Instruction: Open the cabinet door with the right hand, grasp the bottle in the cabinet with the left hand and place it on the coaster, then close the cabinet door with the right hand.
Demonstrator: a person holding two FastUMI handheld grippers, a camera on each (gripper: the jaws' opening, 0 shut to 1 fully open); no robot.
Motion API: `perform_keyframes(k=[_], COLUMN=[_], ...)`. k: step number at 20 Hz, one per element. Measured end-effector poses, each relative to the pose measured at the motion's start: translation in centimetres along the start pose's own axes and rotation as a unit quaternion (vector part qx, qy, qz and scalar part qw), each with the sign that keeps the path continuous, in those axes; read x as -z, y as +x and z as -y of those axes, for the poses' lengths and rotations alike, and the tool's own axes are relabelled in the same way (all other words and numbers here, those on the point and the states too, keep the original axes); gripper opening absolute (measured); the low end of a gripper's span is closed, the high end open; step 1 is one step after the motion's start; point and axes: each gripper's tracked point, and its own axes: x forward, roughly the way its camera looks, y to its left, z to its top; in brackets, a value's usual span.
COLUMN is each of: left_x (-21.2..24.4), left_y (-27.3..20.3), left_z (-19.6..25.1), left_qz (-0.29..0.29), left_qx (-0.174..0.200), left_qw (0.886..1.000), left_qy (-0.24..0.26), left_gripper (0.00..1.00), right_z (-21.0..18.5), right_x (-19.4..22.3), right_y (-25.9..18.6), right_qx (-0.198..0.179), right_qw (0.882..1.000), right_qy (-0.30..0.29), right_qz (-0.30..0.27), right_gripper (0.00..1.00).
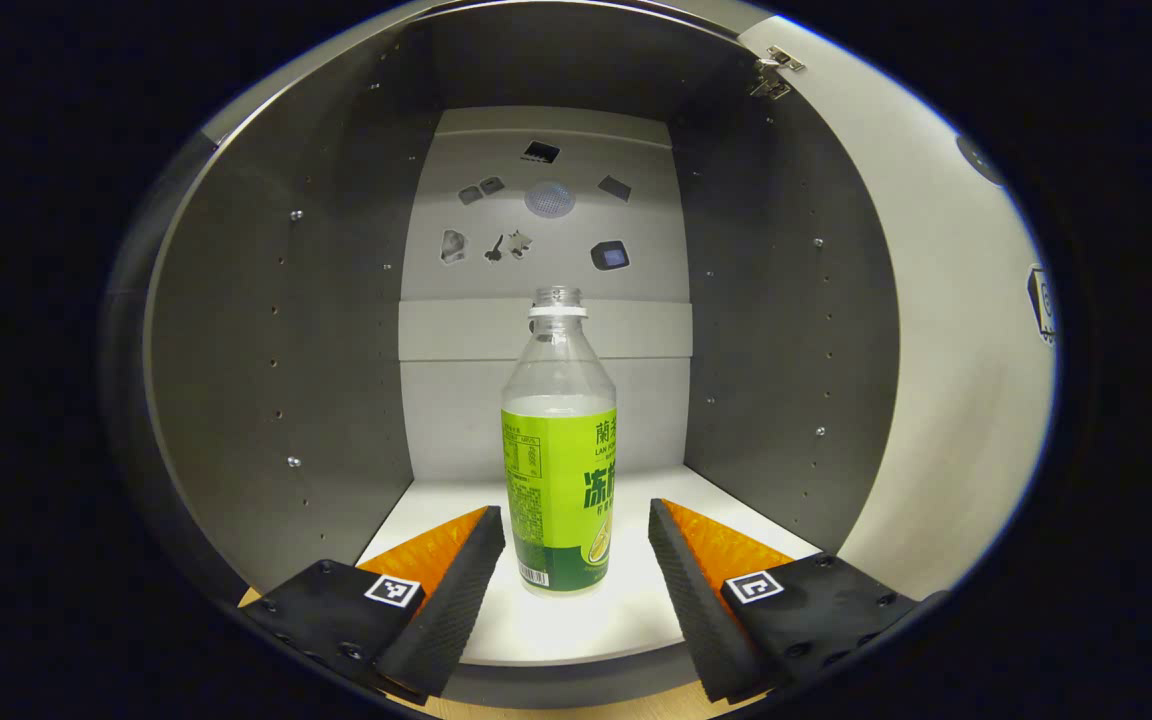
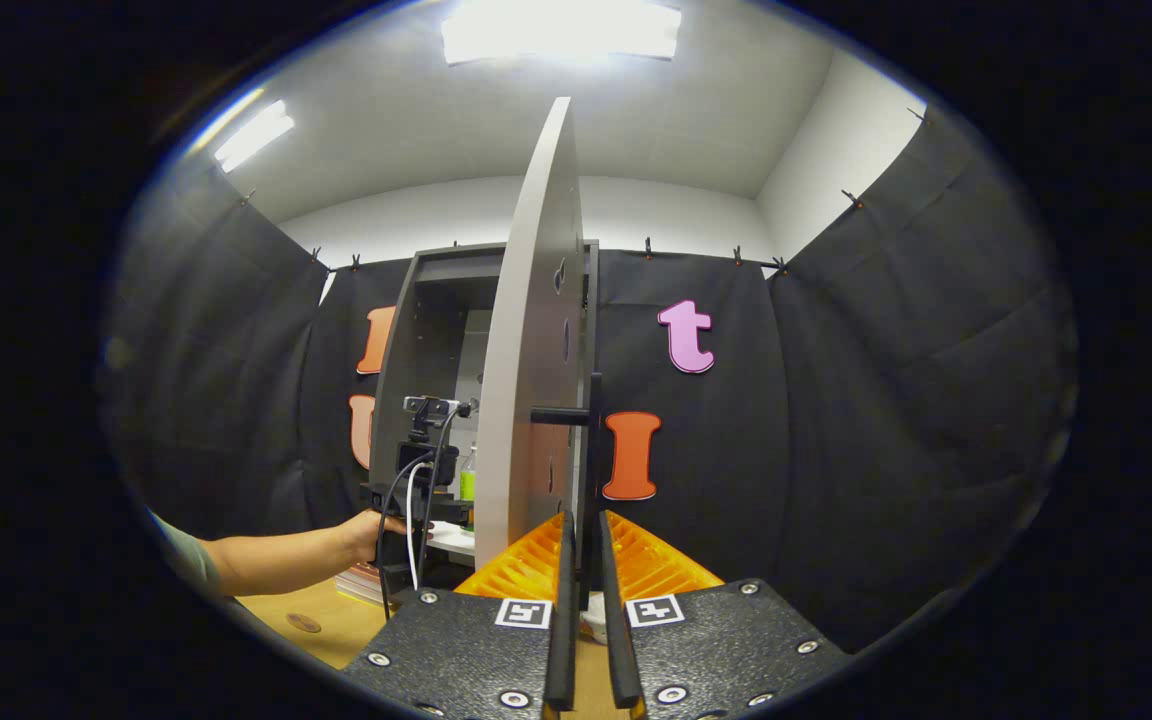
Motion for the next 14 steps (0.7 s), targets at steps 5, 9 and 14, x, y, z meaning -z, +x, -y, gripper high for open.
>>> perform_keyframes(k=[5, 9, 14], left_x=[0.4, 0.5, 0.4], left_y=[2.0, 3.2, 3.6], left_z=[-0.4, -0.8, -1.0], left_qz=[-0.003, -0.005, -0.004], left_qx=[-0.019, -0.028, -0.033], left_qw=[1.0, 1.0, 0.999], left_qy=[0.002, 0.001, -0.003], left_gripper=[0.95, 0.95, 0.84], right_z=[0.1, 0.8, 0.9], right_x=[0.1, 0.4, 0.7], right_y=[0.1, 0.0, -0.3], right_qx=[-0.01, -0.005, -0.006], right_qw=[1.0, 1.0, 1.0], right_qy=[-0.019, -0.026, -0.011], right_qz=[0.002, 0.0, -0.004], right_gripper=[0.17, 0.18, 0.3])
